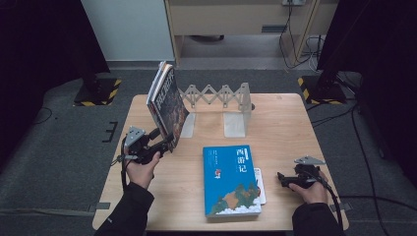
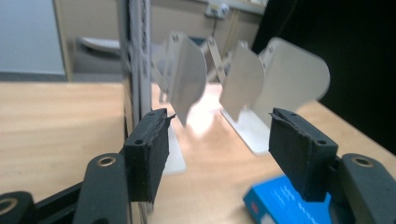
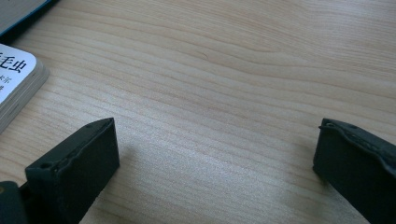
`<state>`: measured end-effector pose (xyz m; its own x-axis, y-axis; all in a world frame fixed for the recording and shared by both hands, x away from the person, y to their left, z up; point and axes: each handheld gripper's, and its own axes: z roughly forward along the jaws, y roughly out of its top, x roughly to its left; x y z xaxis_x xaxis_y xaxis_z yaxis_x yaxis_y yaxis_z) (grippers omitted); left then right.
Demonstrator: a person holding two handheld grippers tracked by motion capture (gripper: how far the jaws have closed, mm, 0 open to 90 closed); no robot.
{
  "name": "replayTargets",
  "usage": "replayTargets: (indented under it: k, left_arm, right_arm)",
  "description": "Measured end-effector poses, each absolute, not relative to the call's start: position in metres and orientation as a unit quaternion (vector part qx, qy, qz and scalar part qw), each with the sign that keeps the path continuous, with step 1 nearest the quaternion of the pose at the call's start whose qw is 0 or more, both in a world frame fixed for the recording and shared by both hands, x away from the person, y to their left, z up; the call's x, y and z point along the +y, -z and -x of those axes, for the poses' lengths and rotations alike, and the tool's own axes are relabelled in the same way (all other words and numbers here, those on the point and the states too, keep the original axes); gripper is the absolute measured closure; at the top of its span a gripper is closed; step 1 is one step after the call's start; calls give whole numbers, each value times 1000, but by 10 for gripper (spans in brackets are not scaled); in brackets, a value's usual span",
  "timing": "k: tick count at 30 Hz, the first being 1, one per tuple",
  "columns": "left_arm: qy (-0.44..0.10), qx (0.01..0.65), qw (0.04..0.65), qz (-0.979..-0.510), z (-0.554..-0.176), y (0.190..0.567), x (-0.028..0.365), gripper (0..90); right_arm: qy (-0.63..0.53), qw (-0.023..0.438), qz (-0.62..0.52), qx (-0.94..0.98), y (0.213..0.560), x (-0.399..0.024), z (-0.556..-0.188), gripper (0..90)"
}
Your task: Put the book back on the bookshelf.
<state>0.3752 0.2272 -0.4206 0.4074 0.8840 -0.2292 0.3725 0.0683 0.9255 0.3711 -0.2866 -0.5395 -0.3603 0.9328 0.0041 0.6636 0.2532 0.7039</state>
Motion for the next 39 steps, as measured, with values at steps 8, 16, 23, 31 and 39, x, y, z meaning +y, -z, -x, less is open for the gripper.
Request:
replayTargets:
  k: [8, 16, 23, 31, 39]
  left_arm:
    - [-205, 481, 526, -671, -361, 444, 219, 360]
    - [-169, 486, 507, -692, -361, 466, 210, 349]
    - [-135, 476, 500, -711, -362, 477, 197, 335]
    - [-112, 470, 487, -727, -366, 488, 179, 326]
    - [-91, 455, 470, -751, -366, 499, 156, 319]
  right_arm:
    - [-315, 214, -524, 762, 540, -287, -371, 4]
    - [-316, 217, -533, 755, 536, -288, -370, 141]
    - [-335, 240, -519, 749, 517, -280, -365, 255]
    - [-390, 212, -498, 745, 500, -256, -360, 265]
    - [-413, 182, -480, 752, 494, -237, -356, 264]
